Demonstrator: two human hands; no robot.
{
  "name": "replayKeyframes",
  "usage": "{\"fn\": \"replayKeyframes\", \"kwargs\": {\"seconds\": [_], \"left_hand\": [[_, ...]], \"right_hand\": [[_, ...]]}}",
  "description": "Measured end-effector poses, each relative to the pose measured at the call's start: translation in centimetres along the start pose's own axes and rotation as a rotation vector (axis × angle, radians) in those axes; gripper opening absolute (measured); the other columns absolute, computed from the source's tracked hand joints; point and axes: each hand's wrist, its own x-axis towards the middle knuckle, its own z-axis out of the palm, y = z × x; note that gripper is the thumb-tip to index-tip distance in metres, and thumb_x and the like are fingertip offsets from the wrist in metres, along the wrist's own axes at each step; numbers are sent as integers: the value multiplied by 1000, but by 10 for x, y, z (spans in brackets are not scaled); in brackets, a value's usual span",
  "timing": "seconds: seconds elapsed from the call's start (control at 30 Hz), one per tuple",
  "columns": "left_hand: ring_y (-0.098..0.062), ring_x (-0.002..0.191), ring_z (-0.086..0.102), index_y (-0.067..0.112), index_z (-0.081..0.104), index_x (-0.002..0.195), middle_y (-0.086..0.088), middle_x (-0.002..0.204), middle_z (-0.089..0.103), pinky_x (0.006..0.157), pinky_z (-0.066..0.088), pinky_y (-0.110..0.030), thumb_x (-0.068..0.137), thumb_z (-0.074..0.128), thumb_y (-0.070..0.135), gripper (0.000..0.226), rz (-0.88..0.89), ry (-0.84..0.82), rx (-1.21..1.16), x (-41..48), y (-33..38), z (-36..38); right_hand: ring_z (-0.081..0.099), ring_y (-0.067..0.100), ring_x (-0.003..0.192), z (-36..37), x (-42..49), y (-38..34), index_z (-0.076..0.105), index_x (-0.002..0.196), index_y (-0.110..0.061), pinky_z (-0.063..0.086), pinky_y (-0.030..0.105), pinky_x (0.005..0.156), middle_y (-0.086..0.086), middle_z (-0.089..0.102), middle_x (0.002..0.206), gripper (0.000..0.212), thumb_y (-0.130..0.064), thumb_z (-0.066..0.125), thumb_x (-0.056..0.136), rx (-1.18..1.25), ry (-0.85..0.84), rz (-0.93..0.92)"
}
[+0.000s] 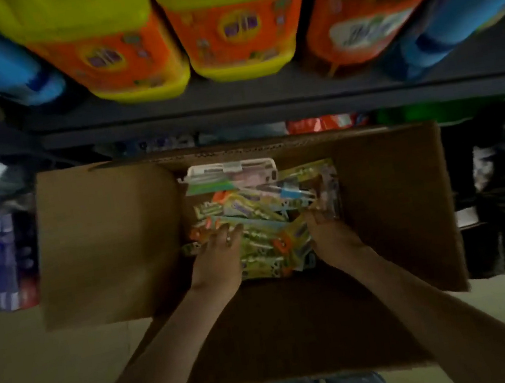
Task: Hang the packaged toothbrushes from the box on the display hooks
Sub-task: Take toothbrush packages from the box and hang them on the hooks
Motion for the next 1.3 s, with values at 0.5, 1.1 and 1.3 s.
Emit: {"fn": "replayKeyframes", "kwargs": {"seconds": [0.5,1.1,1.3], "left_hand": [[-22,147,10,19,7,154,-3,160,6,114,23,-32,98,48,22,69,-48,161,-328,88,-25,80],[-29,146,4,23,-7,154,-10,158,0,119,6,-40,94,54,16,86,-91,351,-115,88,-29,69],[-30,133,36,17,35,143,-11,144,40,108,31,-42,98,44,20,45,-80,21,60,105,-45,60]], "right_hand": [[29,32,133,29,166,-40,4,153,-12,30,40,104,11,24,152,88,-22,64,89,89,413,-37],[43,27,88,56,141,-35,48,101,-9,46,39,75,16,60,86,29,3,41,76,-58,906,-645],[42,22,94,61,124,-26,51,112,-11,35,27,77,11,57,99,26,-19,43,88,28,628,-764]]}}
